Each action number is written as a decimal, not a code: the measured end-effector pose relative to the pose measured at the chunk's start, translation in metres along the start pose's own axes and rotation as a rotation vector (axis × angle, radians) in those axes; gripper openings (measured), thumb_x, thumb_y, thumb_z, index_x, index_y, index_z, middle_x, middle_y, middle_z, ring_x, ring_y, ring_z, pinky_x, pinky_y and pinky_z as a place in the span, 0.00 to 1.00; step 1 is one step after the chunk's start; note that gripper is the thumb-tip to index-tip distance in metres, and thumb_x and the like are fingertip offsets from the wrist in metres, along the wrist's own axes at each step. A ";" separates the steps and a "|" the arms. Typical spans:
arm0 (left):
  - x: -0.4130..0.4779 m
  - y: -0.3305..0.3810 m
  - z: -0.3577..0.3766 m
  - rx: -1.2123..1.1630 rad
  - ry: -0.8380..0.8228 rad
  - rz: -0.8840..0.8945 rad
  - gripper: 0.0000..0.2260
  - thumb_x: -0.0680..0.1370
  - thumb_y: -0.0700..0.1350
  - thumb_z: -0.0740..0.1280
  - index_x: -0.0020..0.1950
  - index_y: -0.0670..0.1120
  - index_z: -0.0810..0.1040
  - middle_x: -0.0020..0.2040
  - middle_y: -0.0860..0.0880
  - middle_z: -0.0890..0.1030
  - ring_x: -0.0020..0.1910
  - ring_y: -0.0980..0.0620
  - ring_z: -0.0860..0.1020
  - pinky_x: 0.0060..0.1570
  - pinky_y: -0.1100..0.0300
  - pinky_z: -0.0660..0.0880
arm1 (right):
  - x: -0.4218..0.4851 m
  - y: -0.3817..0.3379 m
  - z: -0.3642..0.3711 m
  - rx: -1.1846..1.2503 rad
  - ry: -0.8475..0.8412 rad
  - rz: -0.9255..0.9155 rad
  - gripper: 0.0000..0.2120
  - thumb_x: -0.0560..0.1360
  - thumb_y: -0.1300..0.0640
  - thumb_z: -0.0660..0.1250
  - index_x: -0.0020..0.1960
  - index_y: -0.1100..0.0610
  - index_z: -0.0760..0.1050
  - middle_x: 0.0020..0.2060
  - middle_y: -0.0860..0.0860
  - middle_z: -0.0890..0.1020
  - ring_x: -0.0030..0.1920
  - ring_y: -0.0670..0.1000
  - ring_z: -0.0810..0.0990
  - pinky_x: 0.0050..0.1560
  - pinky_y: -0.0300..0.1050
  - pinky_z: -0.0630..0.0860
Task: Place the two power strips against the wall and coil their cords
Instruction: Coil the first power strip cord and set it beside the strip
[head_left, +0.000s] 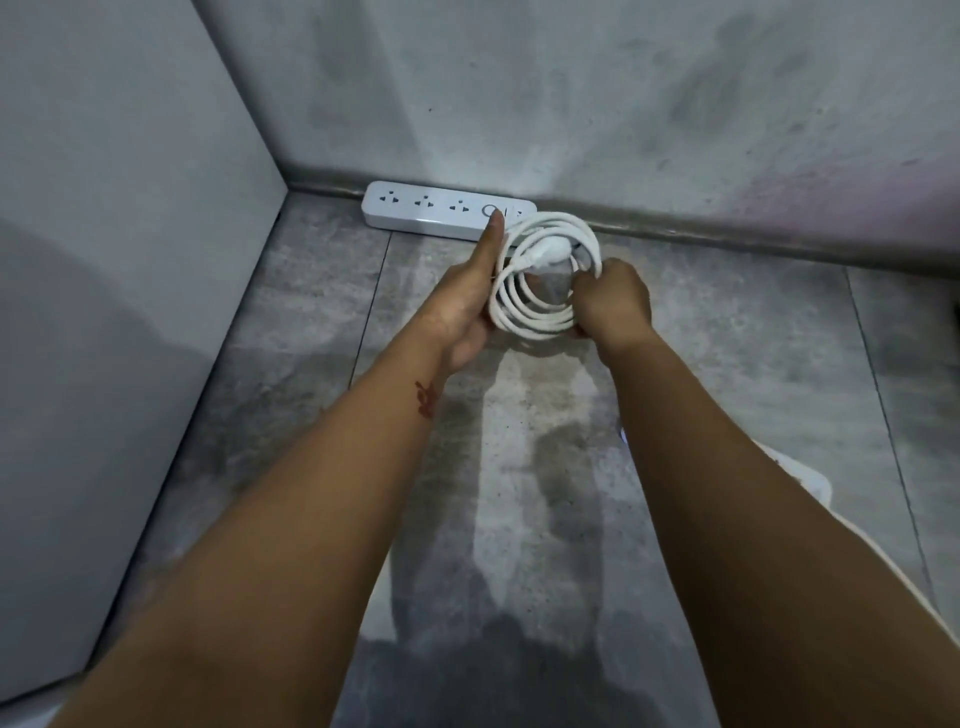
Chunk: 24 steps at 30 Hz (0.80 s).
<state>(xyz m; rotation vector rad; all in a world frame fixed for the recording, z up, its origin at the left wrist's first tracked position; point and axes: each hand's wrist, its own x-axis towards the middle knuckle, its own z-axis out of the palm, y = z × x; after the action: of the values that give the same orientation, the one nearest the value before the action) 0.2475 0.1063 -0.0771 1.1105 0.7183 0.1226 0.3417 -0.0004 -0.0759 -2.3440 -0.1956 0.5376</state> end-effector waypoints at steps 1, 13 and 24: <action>0.001 -0.001 0.000 -0.002 -0.004 -0.002 0.31 0.76 0.67 0.59 0.61 0.42 0.81 0.53 0.42 0.85 0.54 0.46 0.83 0.63 0.49 0.75 | 0.002 0.000 0.002 0.063 -0.002 0.034 0.14 0.79 0.58 0.58 0.57 0.63 0.77 0.52 0.61 0.82 0.50 0.62 0.82 0.44 0.51 0.80; 0.015 0.003 0.021 -0.174 0.060 0.100 0.19 0.84 0.53 0.53 0.51 0.41 0.77 0.27 0.52 0.80 0.26 0.57 0.79 0.34 0.63 0.77 | 0.014 0.001 0.008 0.183 -0.094 0.100 0.16 0.74 0.55 0.64 0.56 0.64 0.78 0.47 0.63 0.82 0.51 0.65 0.83 0.44 0.51 0.77; 0.044 0.015 0.012 -0.011 -0.087 0.086 0.14 0.82 0.51 0.61 0.60 0.41 0.73 0.42 0.41 0.72 0.35 0.50 0.70 0.33 0.60 0.71 | 0.036 -0.010 -0.016 -0.240 -0.107 -0.478 0.37 0.71 0.53 0.72 0.76 0.48 0.62 0.72 0.51 0.70 0.71 0.53 0.69 0.70 0.50 0.66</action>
<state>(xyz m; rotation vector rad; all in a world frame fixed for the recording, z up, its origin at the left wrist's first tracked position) 0.2923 0.1225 -0.0818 1.1297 0.5919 0.1501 0.3810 0.0073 -0.0696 -2.3790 -0.8864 0.4165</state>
